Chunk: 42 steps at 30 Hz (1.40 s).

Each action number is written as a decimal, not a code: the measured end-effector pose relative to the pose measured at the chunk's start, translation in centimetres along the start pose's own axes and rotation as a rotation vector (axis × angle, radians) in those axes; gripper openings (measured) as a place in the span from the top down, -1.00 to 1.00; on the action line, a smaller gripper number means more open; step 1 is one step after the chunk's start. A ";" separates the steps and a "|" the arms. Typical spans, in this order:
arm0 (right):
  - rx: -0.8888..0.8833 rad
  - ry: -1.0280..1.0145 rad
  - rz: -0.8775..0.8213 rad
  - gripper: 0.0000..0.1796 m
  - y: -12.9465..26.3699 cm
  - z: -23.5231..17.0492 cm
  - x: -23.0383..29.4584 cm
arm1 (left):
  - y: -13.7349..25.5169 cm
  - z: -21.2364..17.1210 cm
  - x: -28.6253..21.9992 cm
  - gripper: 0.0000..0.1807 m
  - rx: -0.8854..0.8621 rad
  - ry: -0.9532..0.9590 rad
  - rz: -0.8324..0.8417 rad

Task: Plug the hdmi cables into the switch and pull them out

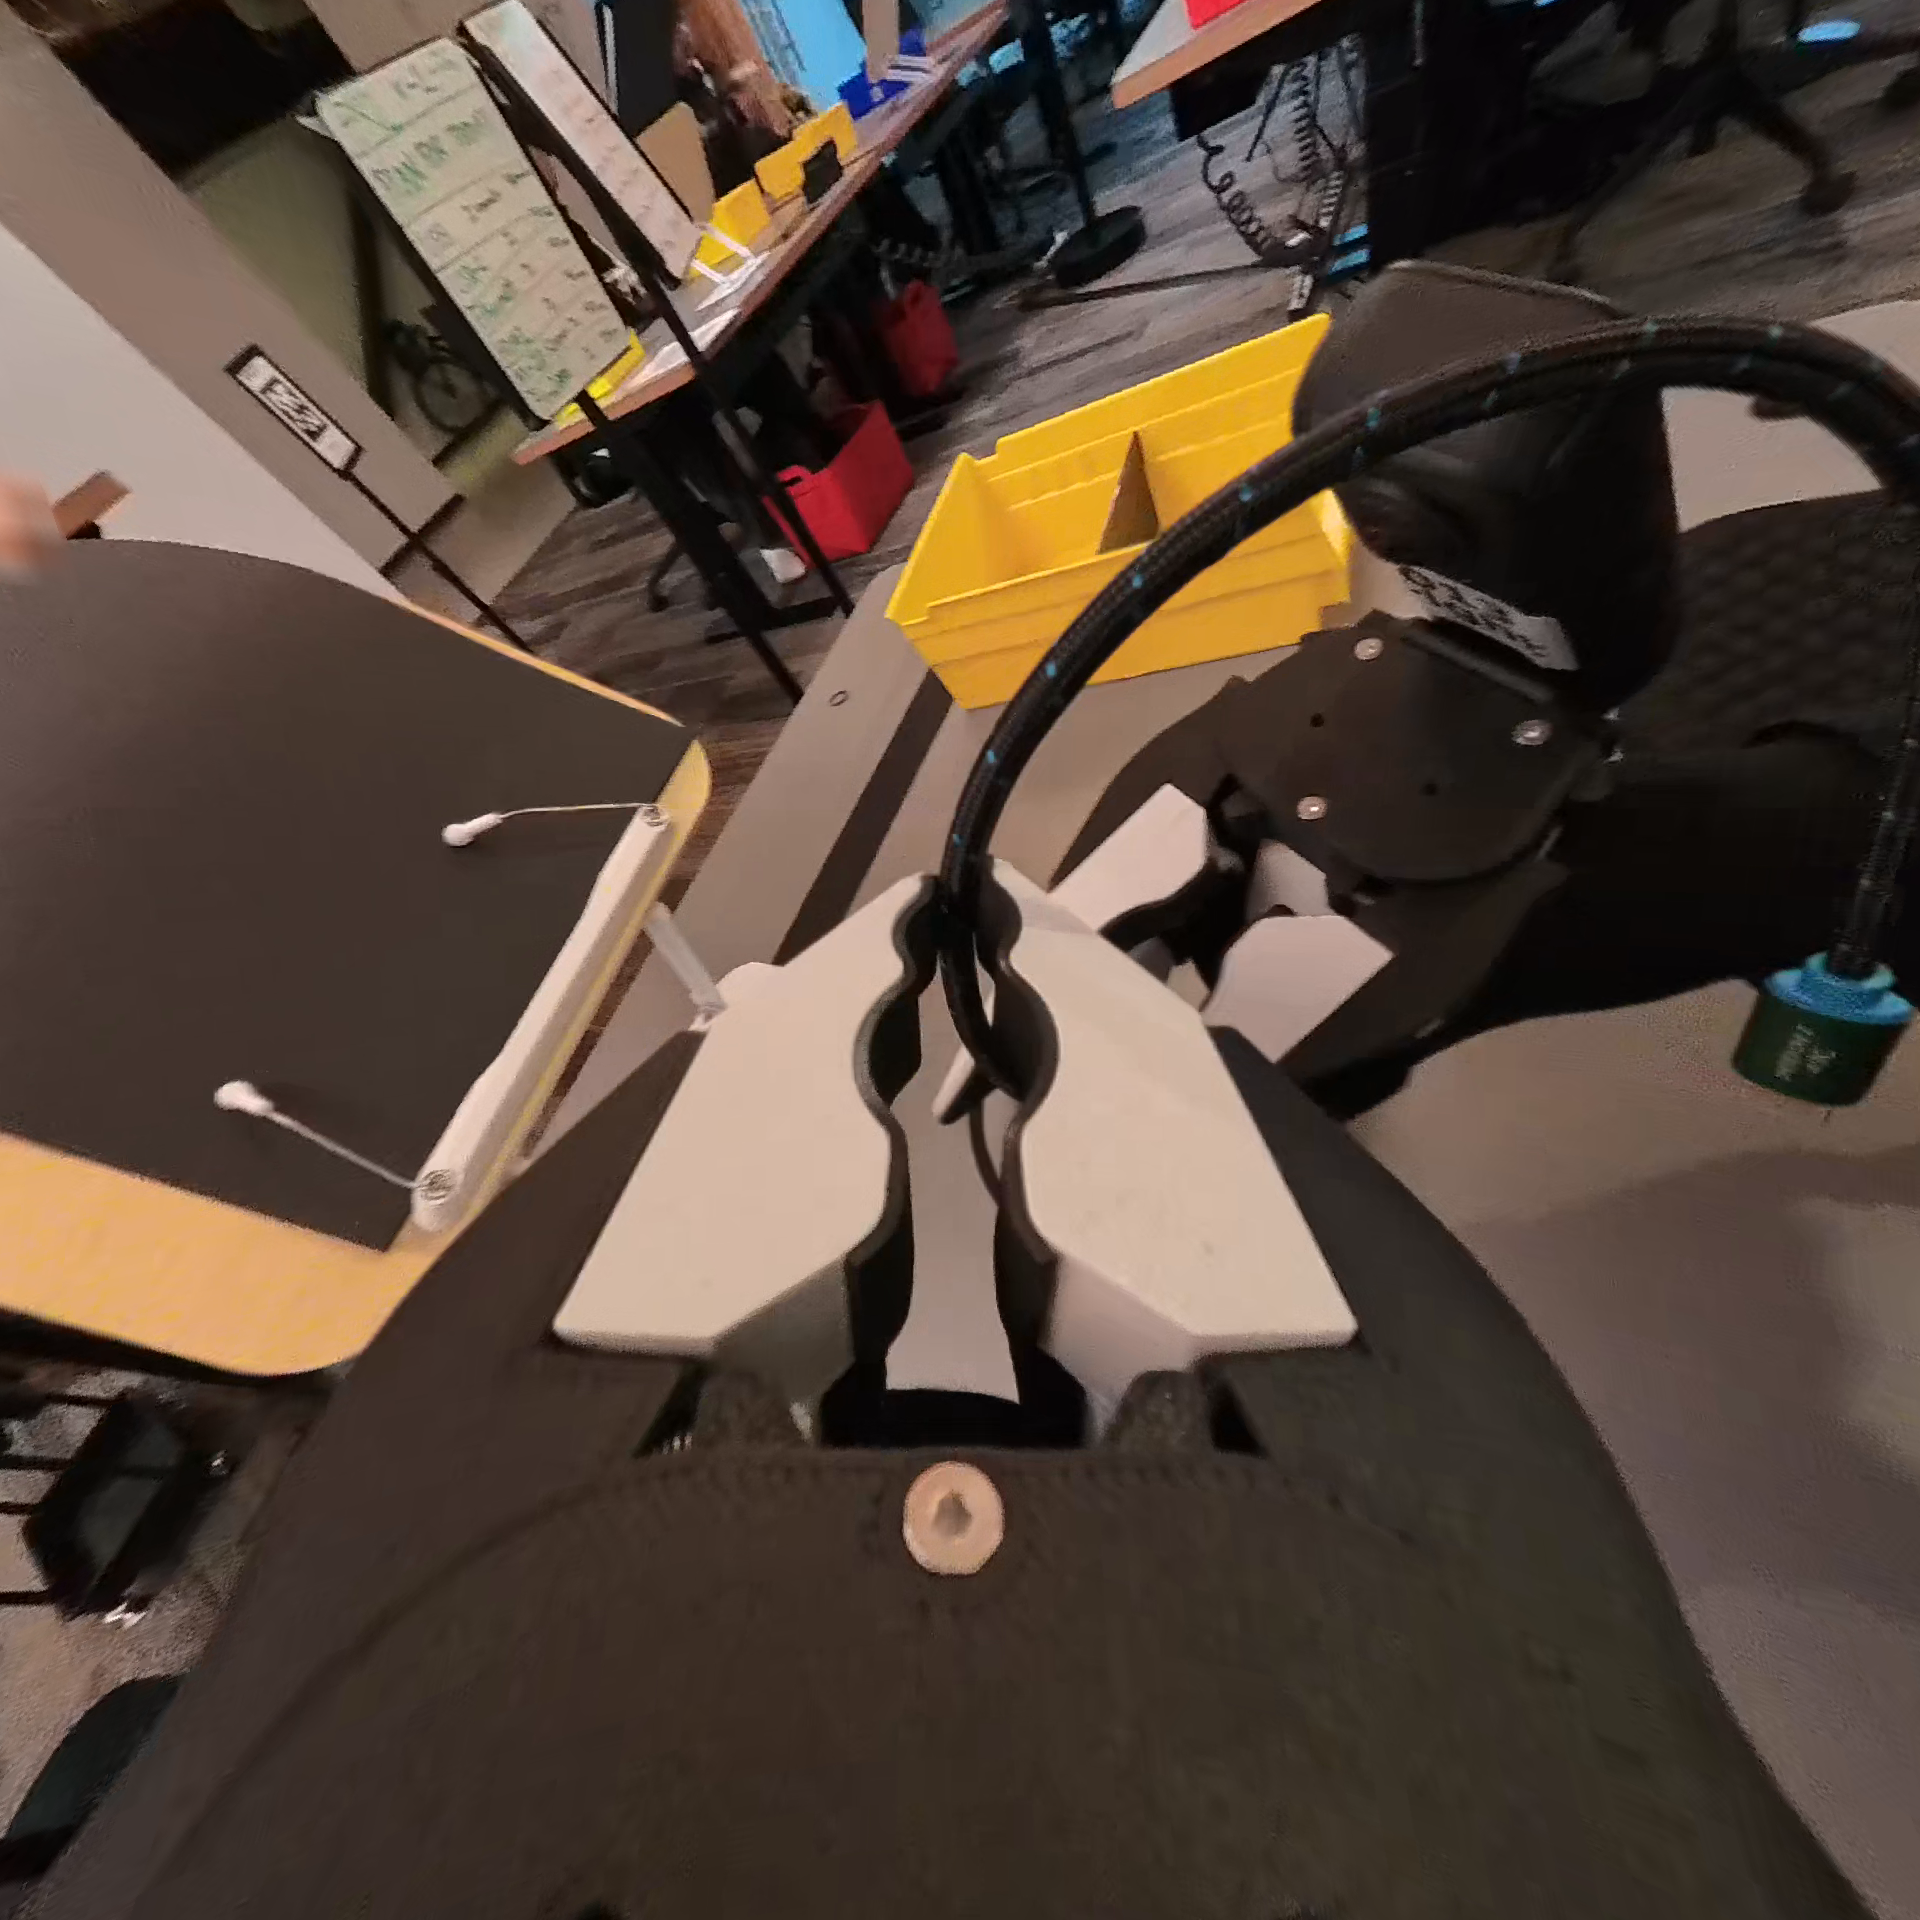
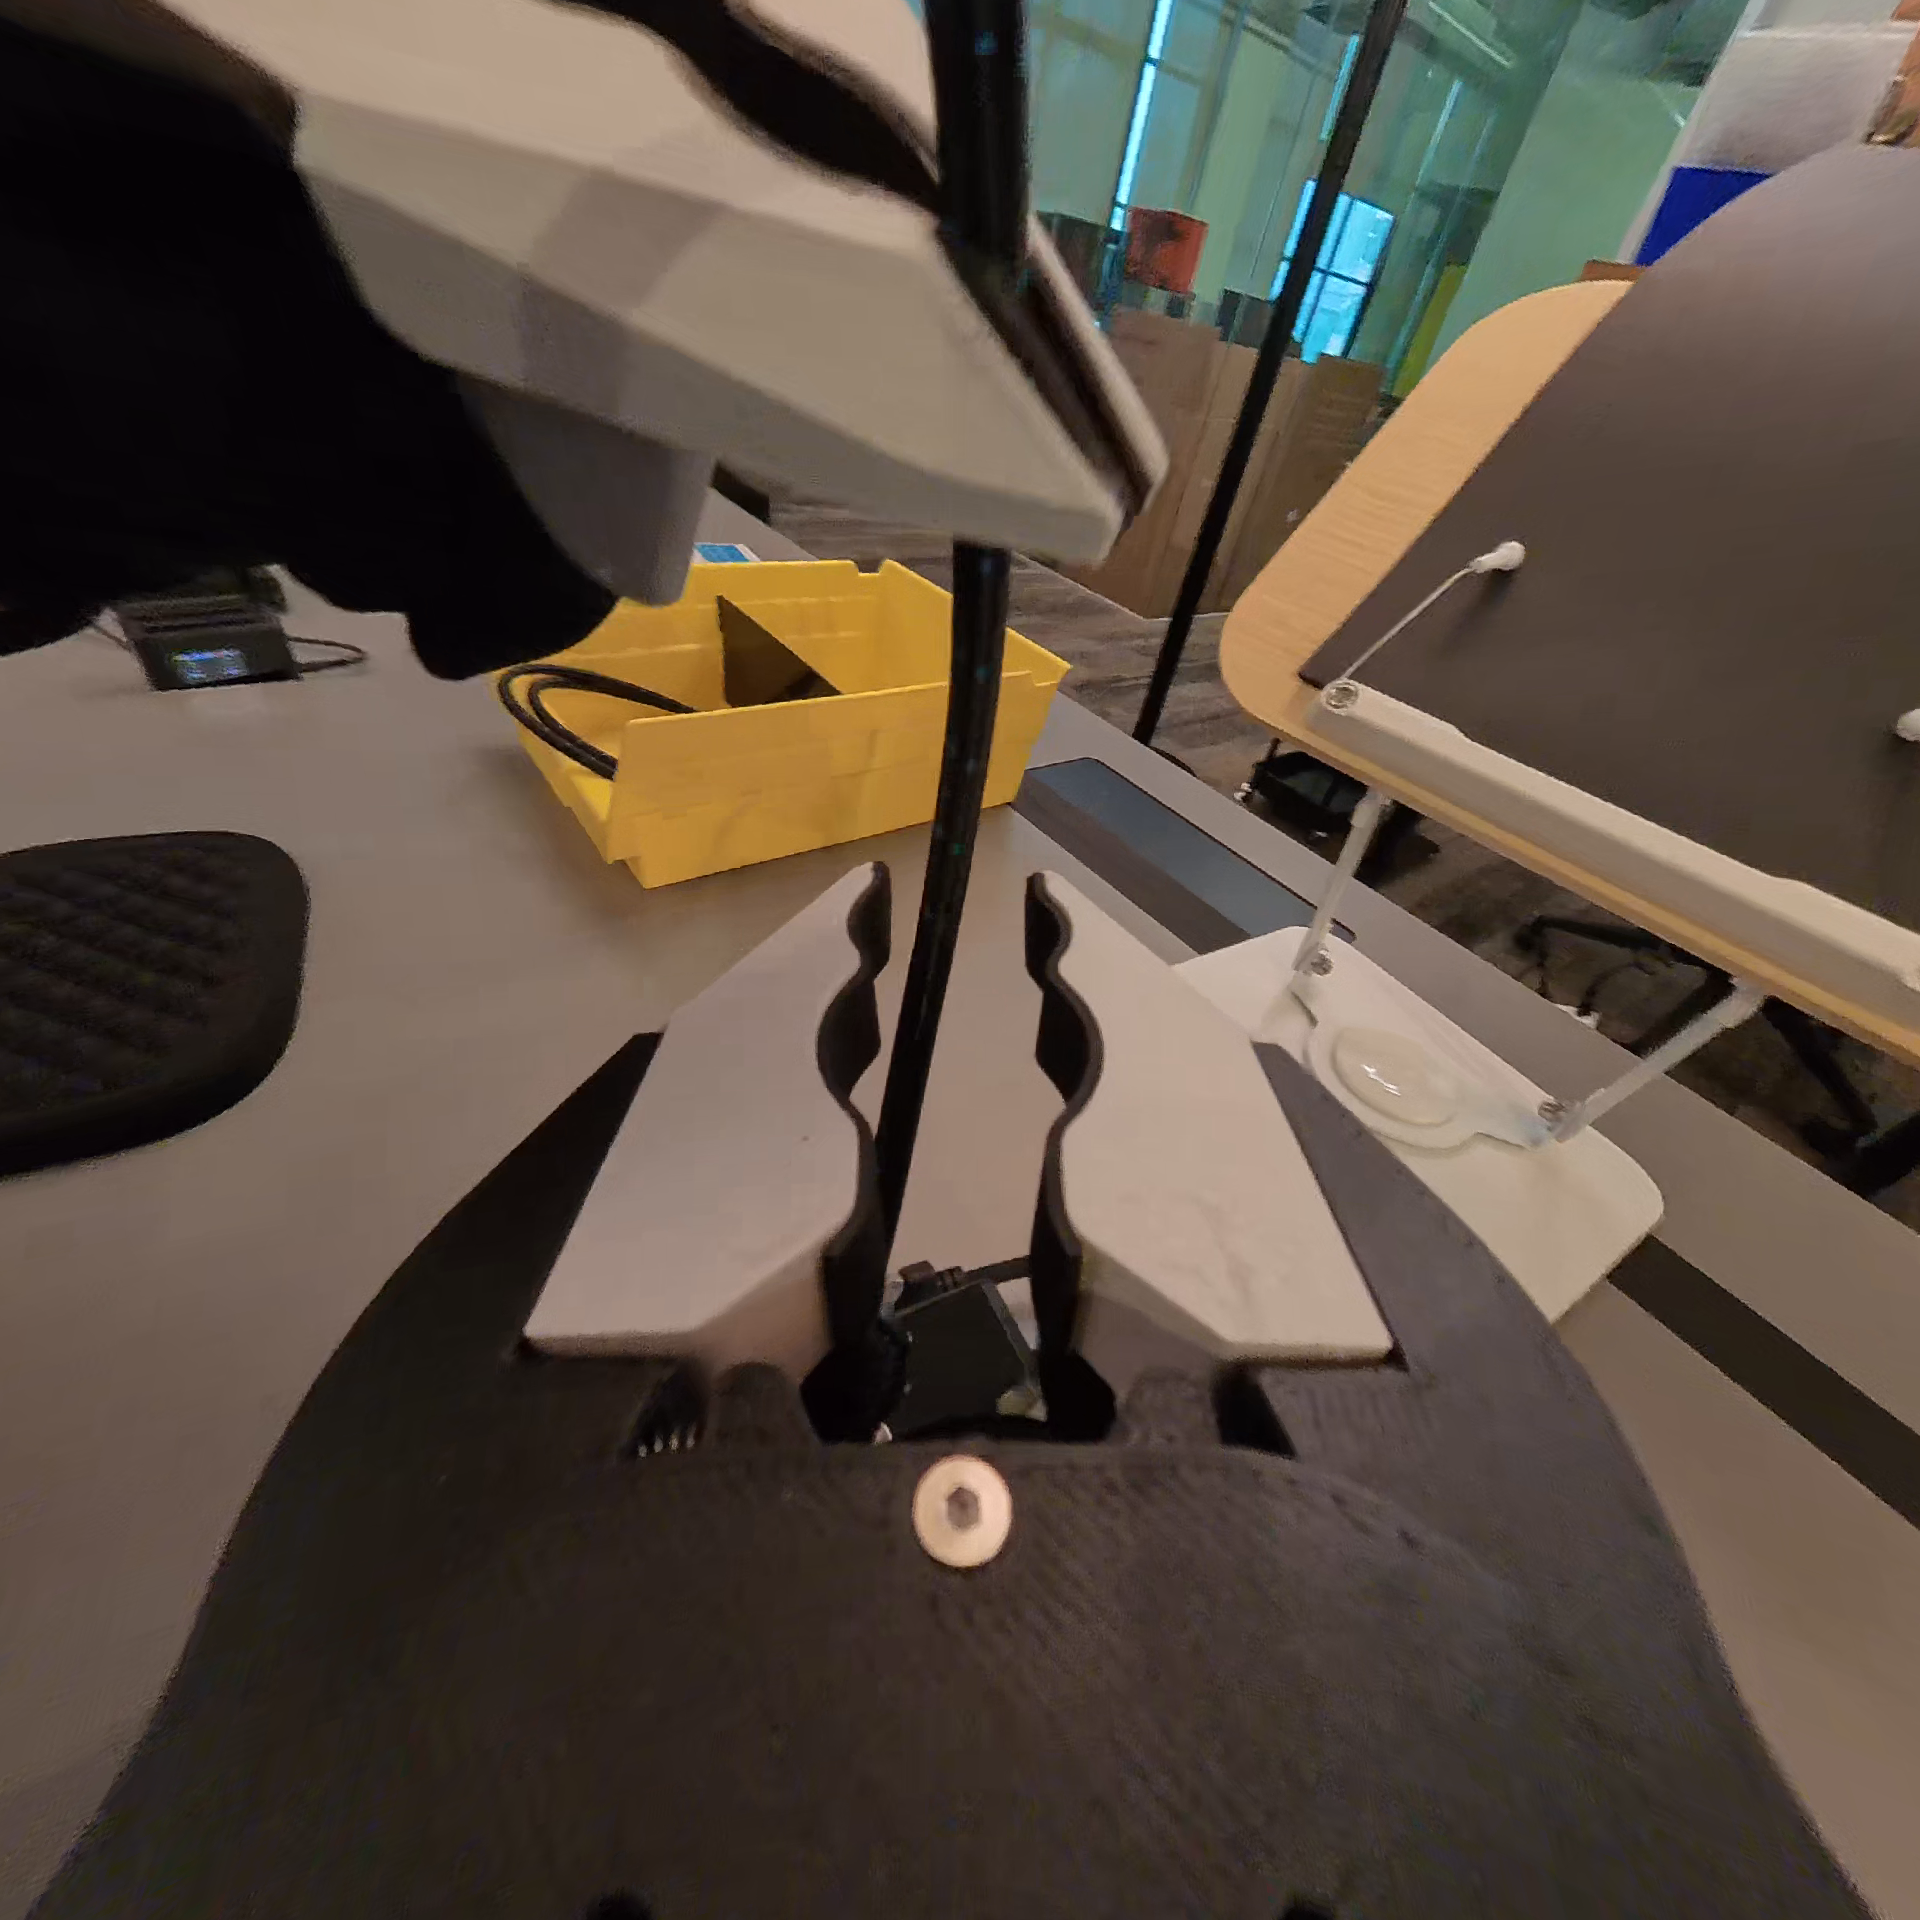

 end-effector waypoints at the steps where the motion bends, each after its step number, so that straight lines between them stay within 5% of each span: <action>1: 0.009 0.020 0.003 0.83 0.0 0.0 0.2 | -0.2 0.1 -0.3 0.95 -0.003 0.002 -0.017; 5: 0.016 -0.006 0.048 1.00 0.2 -0.1 0.2 | -0.4 0.1 -0.8 0.94 -0.022 0.037 -0.061; 12: 0.085 -0.094 0.046 1.00 0.1 -0.7 -0.8 | -0.7 -0.6 -1.4 0.83 -0.018 0.035 -0.049; 16: 0.131 -0.115 0.011 1.00 0.1 -1.3 -1.6 | 0.1 1.1 -3.3 0.44 0.019 -0.230 0.020; 19: 0.143 -0.135 0.005 1.00 0.2 -1.5 -2.0 | 0.1 2.4 -5.5 0.33 0.094 -0.510 0.082; 27: 0.165 -0.146 0.006 1.00 0.1 -1.6 -2.0 | -0.3 2.1 -10.4 0.37 0.128 -0.844 0.003; 36: 0.216 -0.136 0.007 1.00 -0.3 -2.0 -1.6 | -1.1 0.8 -14.4 0.39 0.048 -1.133 0.142; 42: 0.240 -0.124 -0.003 1.00 -0.6 -2.6 -1.7 | -0.4 1.5 -14.6 0.81 0.041 -1.142 0.145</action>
Point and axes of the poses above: each gripper's, where its closed fingertips meet, y back along the fingers, z out of its top, x = y × z across the jaws, the point moved 10 cm from there along y, back along the fingers, and after that the axes turned 14 degrees about -y, right-handed, at the moved point
